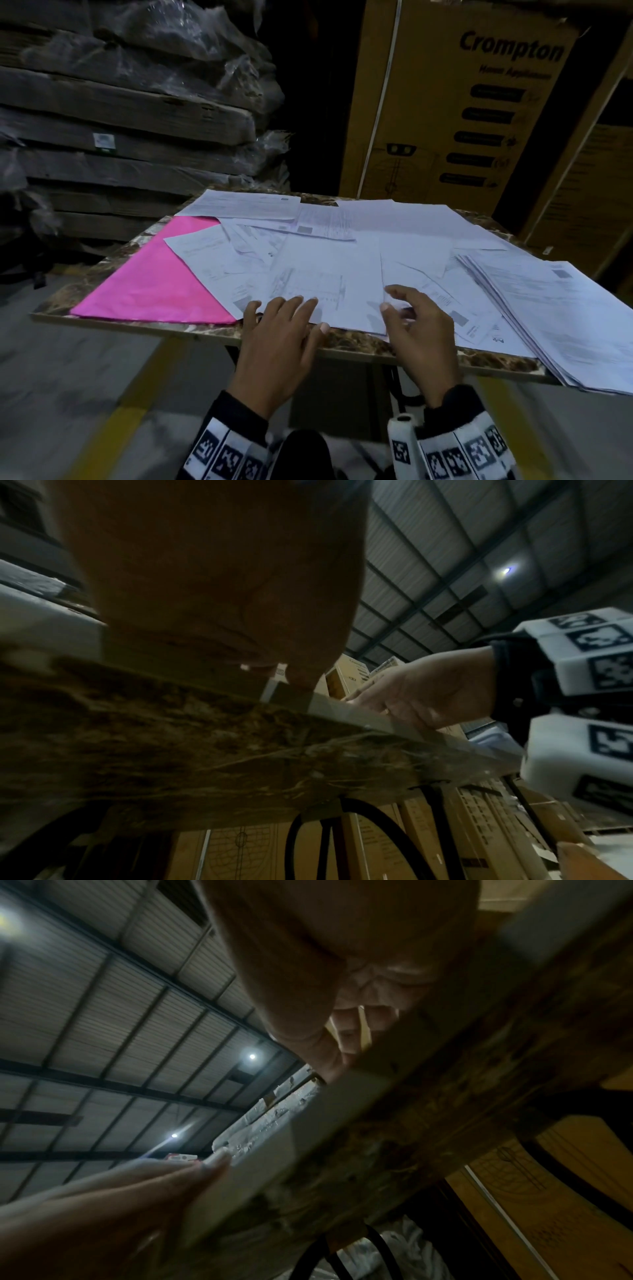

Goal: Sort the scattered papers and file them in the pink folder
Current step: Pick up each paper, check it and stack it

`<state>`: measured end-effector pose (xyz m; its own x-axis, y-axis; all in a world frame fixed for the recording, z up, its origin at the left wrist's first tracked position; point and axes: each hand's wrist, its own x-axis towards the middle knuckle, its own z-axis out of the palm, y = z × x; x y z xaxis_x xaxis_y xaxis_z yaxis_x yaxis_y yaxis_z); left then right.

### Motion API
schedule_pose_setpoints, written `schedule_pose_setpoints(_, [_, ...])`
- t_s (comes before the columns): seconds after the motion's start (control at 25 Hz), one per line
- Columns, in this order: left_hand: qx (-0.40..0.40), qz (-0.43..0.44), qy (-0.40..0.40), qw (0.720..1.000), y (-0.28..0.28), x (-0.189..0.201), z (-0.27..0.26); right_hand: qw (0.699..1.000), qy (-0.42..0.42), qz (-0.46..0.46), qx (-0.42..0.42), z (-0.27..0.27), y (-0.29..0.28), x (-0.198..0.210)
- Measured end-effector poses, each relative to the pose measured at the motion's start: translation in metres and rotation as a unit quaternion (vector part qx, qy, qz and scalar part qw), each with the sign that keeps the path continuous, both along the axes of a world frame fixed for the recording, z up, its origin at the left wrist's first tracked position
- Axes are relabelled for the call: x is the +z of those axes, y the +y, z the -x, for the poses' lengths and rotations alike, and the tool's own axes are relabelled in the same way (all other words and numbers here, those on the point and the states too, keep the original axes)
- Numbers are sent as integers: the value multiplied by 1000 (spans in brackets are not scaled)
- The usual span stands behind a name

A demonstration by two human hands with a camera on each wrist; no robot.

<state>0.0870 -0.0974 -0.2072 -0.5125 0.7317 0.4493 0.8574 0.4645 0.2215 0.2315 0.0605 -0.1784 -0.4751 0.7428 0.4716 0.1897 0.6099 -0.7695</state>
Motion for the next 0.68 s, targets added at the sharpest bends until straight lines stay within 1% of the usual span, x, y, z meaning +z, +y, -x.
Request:
schedule_pose_setpoints(0.12, [-39,-48,8,998,-19,-17,-15,999,-6,29,-21,-32,-28,-5])
schedule_pose_setpoints(0.2, [-50,-93,45,993,-28,-29,-20,998,1,55,-28,-50,-43,-11])
schedule_pose_setpoints(0.28, [-46,-158,80,983,-33,-38,-24,995,4,101,-22,-59,-54,-19])
schedule_pose_setpoints(0.36, [-40,-200,87,975,-37,-44,-31,990,1,144,-5,-64,-59,-28])
schedule_pose_setpoints(0.4, [-37,-212,86,973,-39,-45,-35,986,12,165,17,-65,-61,-31])
schedule_pose_setpoints(0.48, [-37,-212,84,973,-43,-48,-44,972,51,219,64,-65,-65,-35])
schedule_pose_setpoints(0.52, [-41,-207,83,974,-44,-49,-48,967,62,232,81,-65,-67,-34])
schedule_pose_setpoints(0.6, [-57,-193,79,976,-49,-50,-55,973,53,207,83,-65,-72,-32])
schedule_pose_setpoints(0.68, [-68,-183,49,979,-56,-48,-59,975,50,204,74,-64,-76,-33])
